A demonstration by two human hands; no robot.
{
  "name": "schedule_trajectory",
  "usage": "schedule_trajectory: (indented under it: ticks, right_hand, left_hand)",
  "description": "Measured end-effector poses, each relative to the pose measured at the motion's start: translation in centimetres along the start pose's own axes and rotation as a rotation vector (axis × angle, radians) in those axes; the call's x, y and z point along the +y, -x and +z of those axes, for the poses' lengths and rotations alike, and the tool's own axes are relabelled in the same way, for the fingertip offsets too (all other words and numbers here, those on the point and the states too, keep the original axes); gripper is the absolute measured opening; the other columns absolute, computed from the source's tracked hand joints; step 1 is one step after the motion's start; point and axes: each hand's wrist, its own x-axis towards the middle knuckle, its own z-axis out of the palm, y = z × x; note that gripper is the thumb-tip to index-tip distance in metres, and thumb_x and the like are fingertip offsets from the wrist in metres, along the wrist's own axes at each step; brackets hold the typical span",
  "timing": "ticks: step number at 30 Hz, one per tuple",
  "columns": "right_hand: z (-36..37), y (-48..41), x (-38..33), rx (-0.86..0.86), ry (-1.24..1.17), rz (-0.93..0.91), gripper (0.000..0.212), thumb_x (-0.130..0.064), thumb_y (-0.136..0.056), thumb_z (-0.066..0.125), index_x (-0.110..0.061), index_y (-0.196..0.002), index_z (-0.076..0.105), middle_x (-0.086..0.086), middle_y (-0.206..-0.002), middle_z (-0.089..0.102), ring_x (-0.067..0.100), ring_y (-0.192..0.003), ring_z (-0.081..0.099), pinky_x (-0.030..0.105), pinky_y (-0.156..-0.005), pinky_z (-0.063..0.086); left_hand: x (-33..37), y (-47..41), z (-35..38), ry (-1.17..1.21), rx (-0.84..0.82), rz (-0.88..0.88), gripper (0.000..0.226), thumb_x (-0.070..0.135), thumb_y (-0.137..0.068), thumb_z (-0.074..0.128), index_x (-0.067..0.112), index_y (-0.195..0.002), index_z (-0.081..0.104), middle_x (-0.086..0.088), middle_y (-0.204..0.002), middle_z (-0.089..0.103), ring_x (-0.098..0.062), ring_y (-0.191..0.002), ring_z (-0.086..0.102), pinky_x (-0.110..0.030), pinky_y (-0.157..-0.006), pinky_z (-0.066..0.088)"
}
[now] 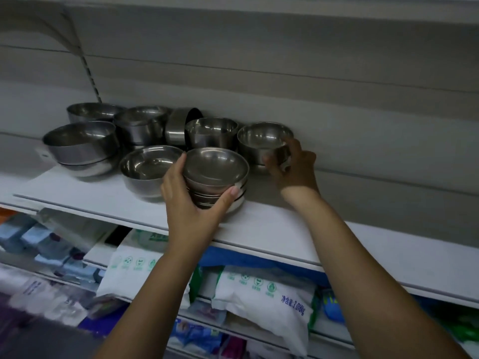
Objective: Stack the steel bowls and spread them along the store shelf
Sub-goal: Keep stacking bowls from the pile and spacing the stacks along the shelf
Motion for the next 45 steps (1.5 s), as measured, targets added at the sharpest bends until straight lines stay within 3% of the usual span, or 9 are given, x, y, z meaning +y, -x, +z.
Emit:
schedule_trajectory:
  ticks: [7,11,13,19,26,32,37,41,45]
  right_hand:
    - [0.7,-2.2,1.4,0.085,0.112,-0.118,0.036,-0.039,-0.086,0.077,-0.014,-0.109,0.066,0.018,-0.115,0.061,0.037,-0.113,0.055,0.031,-0.081,0.042]
    - [-0.2,-1.6,0.8,0.182,-0.053,-0.203,0.019,-0.022,-0.084,0.081,-0.015,-0.088,0.064,-0.009,-0.083,0.058,0.008,-0.083,0.055,0.019,-0.070,0.040]
    - [-0.7,-1.1,0.9,0.225,-0.127,-0.182,0.021,-0.023,-0.086,0.080,-0.022,-0.088,0.059,-0.007,-0.090,0.058,0.008,-0.086,0.056,0.014,-0.072,0.041]
    - [-2.6,-0.4,2.0,0.372,-0.163,-0.130,0.028,-0.027,-0.083,0.082,-0.029,-0.080,0.054,-0.016,-0.091,0.052,0.018,-0.098,0.056,0.033,-0.083,0.050]
    - [-3.4,0.2,5.4,0.536,-0.042,0.033,0.028,-0.029,-0.079,0.085,-0.008,-0.086,0.068,0.015,-0.085,0.069,0.033,-0.085,0.067,0.027,-0.070,0.046]
    - [-3.3,0.5,6.2,0.493,0.025,0.183,0.033,-0.034,-0.079,0.084,-0.011,-0.098,0.069,0.020,-0.119,0.062,0.038,-0.109,0.061,0.038,-0.092,0.052]
    - [-3.1,1.8,4.6,0.448,0.157,0.198,0.041,-0.035,-0.085,0.080,-0.012,-0.116,0.067,0.022,-0.154,0.032,0.043,-0.136,0.034,0.039,-0.102,0.042]
    - [-2.6,3.0,2.6,0.592,0.276,-0.186,0.046,-0.037,-0.079,0.085,-0.011,-0.114,0.071,0.021,-0.124,0.058,0.042,-0.116,0.051,0.035,-0.093,0.037]
    - [-1.7,2.2,-0.4,0.094,-0.015,-0.055,0.043,-0.037,-0.090,0.075,-0.018,-0.126,0.064,0.005,-0.091,0.069,0.023,-0.085,0.065,0.030,-0.076,0.048]
  left_hand:
    - [-0.7,0.5,0.4,0.023,0.027,-0.028,0.111,0.062,-0.067,0.083,0.041,-0.155,0.020,0.012,-0.156,0.032,-0.012,-0.146,0.033,-0.043,-0.119,0.035]
    - [-0.8,0.7,0.4,0.055,0.038,-0.048,0.121,0.056,-0.063,0.088,0.040,-0.156,0.011,0.007,-0.158,0.034,-0.007,-0.145,0.036,-0.042,-0.119,0.036]
    - [-0.7,0.8,0.6,0.066,0.058,-0.060,0.120,0.053,-0.063,0.089,0.042,-0.154,0.011,0.008,-0.152,0.038,-0.005,-0.140,0.042,-0.039,-0.117,0.039]
    - [-0.6,0.9,0.8,0.007,0.061,-0.073,0.115,0.062,-0.064,0.086,0.040,-0.153,0.016,0.012,-0.153,0.041,-0.007,-0.139,0.045,-0.040,-0.115,0.042]
    - [-0.7,0.9,1.0,-0.087,0.076,-0.068,0.114,0.067,-0.064,0.083,0.040,-0.153,0.016,0.013,-0.154,0.040,-0.009,-0.139,0.045,-0.036,-0.113,0.041]
    - [-0.9,0.9,1.0,-0.096,0.073,-0.080,0.117,0.068,-0.065,0.081,0.039,-0.156,0.013,0.015,-0.158,0.037,-0.008,-0.142,0.042,-0.032,-0.112,0.038]
    - [-0.7,1.0,0.9,-0.095,0.068,-0.095,0.115,0.068,-0.066,0.080,0.040,-0.156,0.014,0.015,-0.159,0.035,-0.008,-0.143,0.040,-0.032,-0.113,0.037]
    - [-0.7,0.9,0.8,-0.110,0.057,-0.089,0.112,0.068,-0.068,0.079,0.043,-0.156,0.014,0.014,-0.160,0.036,-0.011,-0.144,0.039,-0.038,-0.115,0.038]
    - [-0.9,0.9,0.7,-0.071,0.050,-0.089,0.112,0.067,-0.066,0.081,0.046,-0.155,0.016,0.015,-0.159,0.037,-0.010,-0.144,0.039,-0.043,-0.116,0.039]
